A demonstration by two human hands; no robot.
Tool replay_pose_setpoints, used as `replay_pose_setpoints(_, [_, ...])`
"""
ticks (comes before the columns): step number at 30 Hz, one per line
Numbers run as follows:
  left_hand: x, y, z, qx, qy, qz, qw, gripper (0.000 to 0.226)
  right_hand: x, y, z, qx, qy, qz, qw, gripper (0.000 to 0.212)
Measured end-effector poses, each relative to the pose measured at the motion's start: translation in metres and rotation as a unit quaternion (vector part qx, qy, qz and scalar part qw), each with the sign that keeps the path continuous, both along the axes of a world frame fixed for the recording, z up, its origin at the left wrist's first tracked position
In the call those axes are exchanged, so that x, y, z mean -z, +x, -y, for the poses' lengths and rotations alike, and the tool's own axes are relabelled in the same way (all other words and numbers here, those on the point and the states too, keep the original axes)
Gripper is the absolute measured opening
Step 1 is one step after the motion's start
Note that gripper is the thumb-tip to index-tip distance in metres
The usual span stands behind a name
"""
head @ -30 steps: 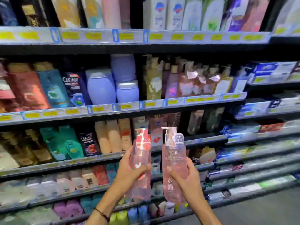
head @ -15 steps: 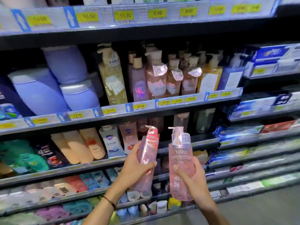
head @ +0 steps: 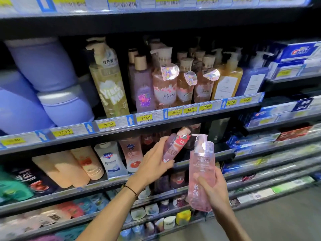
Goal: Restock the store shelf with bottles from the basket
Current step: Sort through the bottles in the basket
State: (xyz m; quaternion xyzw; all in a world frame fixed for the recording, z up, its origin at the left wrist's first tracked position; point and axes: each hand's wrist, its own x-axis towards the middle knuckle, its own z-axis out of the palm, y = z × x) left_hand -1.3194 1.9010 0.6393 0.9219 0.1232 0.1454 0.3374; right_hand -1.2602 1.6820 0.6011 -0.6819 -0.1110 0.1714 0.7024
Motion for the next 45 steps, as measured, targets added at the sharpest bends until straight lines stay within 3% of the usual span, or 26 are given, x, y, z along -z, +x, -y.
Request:
replay_pose_setpoints(6, [0.015,0.02,-0.004,-0.085,0.011,0.008,0.996,0.035,-0.002,0.021,-0.008,-0.041,-0.009,0.017,0.999,0.034])
replay_pose_setpoints(14, [0.037,0.04,-0.012,-0.216,-0.114,0.007,0.97,0.05,0.002,0.044,-0.01,-0.074,0.003,0.0,0.997,0.04])
replay_pose_setpoints(19, [0.051,0.034,-0.008,-0.235,-0.171,0.036,0.956,0.034,0.004,0.055,-0.009,-0.091,-0.003,0.002,0.996,0.041])
replay_pose_setpoints(25, [0.047,0.034,0.006,-0.303,-0.133,0.023,0.943,0.044,0.002,0.061,-0.006,-0.125,0.005,0.013,0.992,0.038])
replay_pose_setpoints(28, [0.048,0.025,0.032,-0.317,-0.104,0.064,0.94,0.053,-0.001,0.063,-0.005,-0.138,0.009,0.021,0.99,0.036])
replay_pose_setpoints(30, [0.056,0.015,0.047,-0.313,-0.04,0.108,0.943,0.073,-0.002,0.065,-0.004,-0.143,0.013,0.024,0.989,0.036])
replay_pose_setpoints(33, [0.063,0.009,0.051,-0.254,0.23,0.17,0.924,0.057,-0.002,0.066,-0.003,-0.148,0.02,0.021,0.988,0.036])
replay_pose_setpoints(36, [0.063,0.013,0.038,-0.115,0.48,0.055,0.868,0.054,-0.003,0.067,-0.001,-0.158,0.026,0.023,0.987,0.039])
replay_pose_setpoints(40, [0.054,0.02,0.011,-0.056,0.579,-0.077,0.81,0.057,-0.005,0.07,0.0,-0.166,0.029,0.028,0.985,0.038])
replay_pose_setpoints(45, [0.042,0.032,-0.001,0.032,0.688,-0.173,0.704,0.055,-0.003,0.071,0.0,-0.171,0.023,0.036,0.984,0.038])
